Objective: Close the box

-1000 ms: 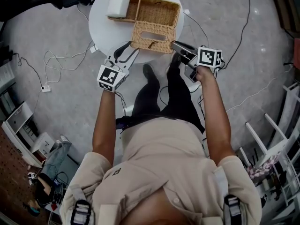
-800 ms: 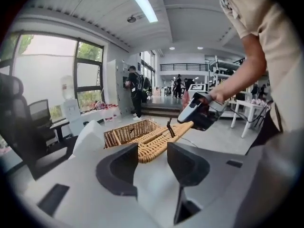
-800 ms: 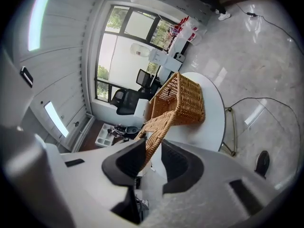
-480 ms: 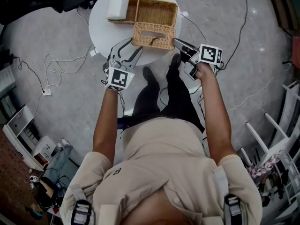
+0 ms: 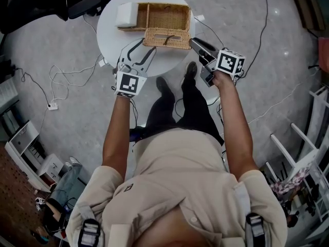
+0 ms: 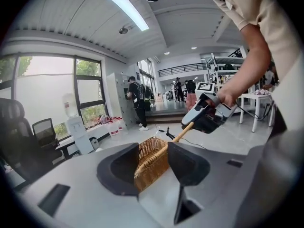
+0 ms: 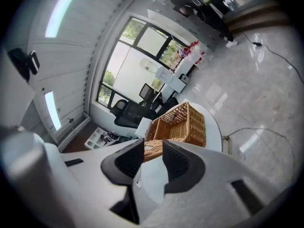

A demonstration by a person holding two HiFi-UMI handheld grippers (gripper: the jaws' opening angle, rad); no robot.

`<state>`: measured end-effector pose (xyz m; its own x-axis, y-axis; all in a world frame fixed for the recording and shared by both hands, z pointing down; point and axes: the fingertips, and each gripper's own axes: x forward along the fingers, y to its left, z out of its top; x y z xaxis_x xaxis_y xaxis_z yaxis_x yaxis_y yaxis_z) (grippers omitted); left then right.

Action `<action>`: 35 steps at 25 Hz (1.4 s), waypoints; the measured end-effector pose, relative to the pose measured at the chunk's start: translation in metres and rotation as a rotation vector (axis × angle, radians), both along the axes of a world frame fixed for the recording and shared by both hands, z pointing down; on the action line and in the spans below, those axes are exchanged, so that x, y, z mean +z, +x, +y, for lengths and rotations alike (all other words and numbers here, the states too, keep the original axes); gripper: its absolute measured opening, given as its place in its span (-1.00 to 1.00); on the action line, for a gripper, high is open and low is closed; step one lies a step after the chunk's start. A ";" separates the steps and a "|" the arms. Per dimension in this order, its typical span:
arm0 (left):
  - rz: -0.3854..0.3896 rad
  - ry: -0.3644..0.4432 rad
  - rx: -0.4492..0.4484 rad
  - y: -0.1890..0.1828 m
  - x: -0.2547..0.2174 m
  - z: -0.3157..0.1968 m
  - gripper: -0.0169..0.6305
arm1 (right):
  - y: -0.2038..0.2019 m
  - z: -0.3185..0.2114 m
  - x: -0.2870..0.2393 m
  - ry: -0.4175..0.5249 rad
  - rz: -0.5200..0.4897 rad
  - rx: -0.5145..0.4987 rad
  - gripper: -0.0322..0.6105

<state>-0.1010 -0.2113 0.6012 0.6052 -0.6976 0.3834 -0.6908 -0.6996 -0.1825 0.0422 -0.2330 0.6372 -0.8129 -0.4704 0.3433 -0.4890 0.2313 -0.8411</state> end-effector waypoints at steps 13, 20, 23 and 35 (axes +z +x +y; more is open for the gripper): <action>0.024 0.008 -0.035 0.006 -0.027 -0.046 -0.41 | -0.008 -0.020 -0.057 0.403 0.276 -0.155 -0.55; 0.014 0.007 -0.049 0.005 -0.044 -0.064 -0.41 | -0.005 -0.037 -0.061 0.407 0.338 -0.144 -0.55; 0.014 0.023 -0.051 0.005 -0.055 -0.070 -0.41 | -0.002 -0.047 -0.061 0.390 0.355 -0.118 -0.54; 0.063 0.100 -0.056 0.006 -0.133 -0.068 -0.42 | 0.006 -0.078 -0.065 0.338 0.446 -0.085 -0.54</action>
